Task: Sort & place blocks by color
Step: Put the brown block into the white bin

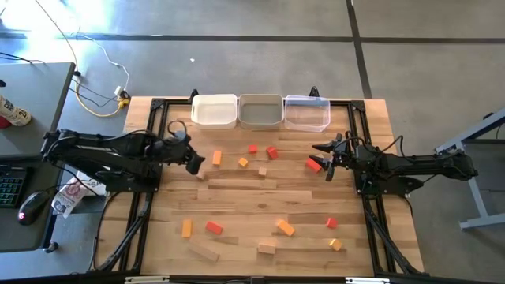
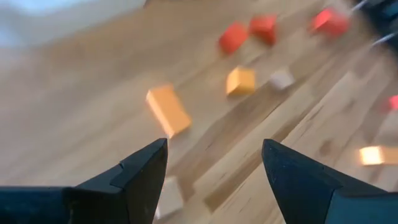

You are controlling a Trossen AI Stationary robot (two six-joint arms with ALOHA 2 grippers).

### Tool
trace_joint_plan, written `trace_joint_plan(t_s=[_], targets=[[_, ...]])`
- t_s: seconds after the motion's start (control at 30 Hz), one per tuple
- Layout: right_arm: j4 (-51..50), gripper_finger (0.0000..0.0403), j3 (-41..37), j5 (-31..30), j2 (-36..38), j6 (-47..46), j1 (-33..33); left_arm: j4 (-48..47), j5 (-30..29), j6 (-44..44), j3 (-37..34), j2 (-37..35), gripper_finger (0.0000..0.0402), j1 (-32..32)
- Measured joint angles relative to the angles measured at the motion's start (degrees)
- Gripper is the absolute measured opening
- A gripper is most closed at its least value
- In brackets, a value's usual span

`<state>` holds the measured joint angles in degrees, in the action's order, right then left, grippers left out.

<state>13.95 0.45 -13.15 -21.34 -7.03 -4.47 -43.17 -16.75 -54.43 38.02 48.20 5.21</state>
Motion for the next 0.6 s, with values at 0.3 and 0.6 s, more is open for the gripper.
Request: trace_joint_plan(t_s=[0.3, 0.6], targets=[[-0.02, 0.0199, 0.01, 0.01, -0.01, 0.0, 0.01, -2.51, 3.82, -4.04, 0.0, 8.53, 0.025, 0.0], [-0.02, 0.0199, 0.01, 0.0, 0.0, -0.01, 0.02, -2.45, 6.5, -5.4, 0.0, 17.1, 0.025, 0.0]])
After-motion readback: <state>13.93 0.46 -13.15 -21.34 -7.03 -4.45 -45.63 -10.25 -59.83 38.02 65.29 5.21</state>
